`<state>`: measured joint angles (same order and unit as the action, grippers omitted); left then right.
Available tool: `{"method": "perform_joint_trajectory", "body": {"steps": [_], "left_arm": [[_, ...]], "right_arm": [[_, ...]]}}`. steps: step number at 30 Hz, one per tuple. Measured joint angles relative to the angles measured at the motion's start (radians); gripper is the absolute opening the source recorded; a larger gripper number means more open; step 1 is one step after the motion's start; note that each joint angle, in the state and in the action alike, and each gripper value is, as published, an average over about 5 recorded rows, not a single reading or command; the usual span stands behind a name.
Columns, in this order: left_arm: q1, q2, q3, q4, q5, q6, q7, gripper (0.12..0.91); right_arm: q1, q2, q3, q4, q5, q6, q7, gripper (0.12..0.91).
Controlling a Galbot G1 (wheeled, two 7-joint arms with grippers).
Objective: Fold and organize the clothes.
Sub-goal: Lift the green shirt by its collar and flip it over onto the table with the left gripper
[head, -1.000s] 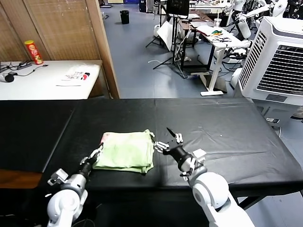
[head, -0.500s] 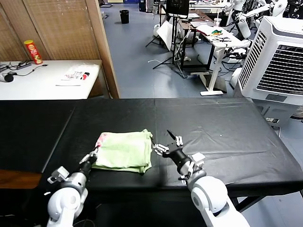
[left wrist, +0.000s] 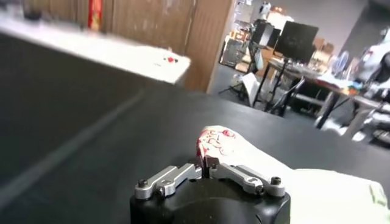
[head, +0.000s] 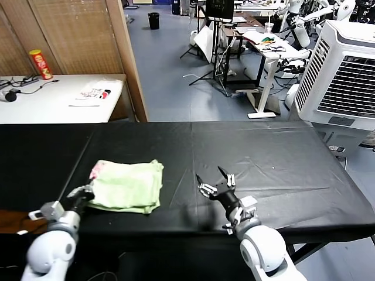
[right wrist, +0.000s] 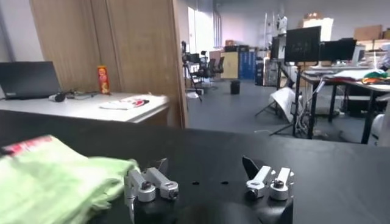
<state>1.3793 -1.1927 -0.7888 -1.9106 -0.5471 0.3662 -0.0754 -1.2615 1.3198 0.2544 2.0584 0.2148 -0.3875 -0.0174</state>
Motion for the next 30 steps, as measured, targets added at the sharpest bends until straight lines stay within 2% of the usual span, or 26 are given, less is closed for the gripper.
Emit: {"method": "perform_joint_trajectory", "body": {"steps": [5, 11, 17, 22, 26, 30], "left_arm": [[0.02, 0.099, -0.067, -0.011, 0.021, 0.0, 0.006, 0.142], [0.045, 0.198, -0.166, -0.054, 0.049, 0.016, -0.004, 0.142], [0.077, 0.208, -0.185, -0.168, 0.146, 0.032, -0.019, 0.142], [0.074, 0.152, -0.089, -0.262, 0.217, 0.046, -0.041, 0.142], [0.048, 0.092, 0.045, -0.289, 0.256, 0.059, -0.065, 0.142], [0.013, 0.023, 0.191, -0.281, 0.308, 0.061, -0.076, 0.142]], "right_arm": [[-0.005, 0.009, -0.002, 0.0, -0.006, -0.001, 0.001, 0.798], [-0.015, 0.014, -0.001, 0.001, -0.012, 0.0, 0.002, 0.798], [-0.033, 0.019, 0.006, 0.006, -0.027, 0.008, 0.0, 0.798], [-0.063, 0.023, 0.021, 0.024, -0.044, 0.016, -0.005, 0.798], [-0.095, 0.015, 0.049, 0.047, -0.038, 0.017, -0.006, 0.798], [-0.125, 0.003, 0.083, 0.072, -0.007, 0.013, -0.007, 0.798]]}}
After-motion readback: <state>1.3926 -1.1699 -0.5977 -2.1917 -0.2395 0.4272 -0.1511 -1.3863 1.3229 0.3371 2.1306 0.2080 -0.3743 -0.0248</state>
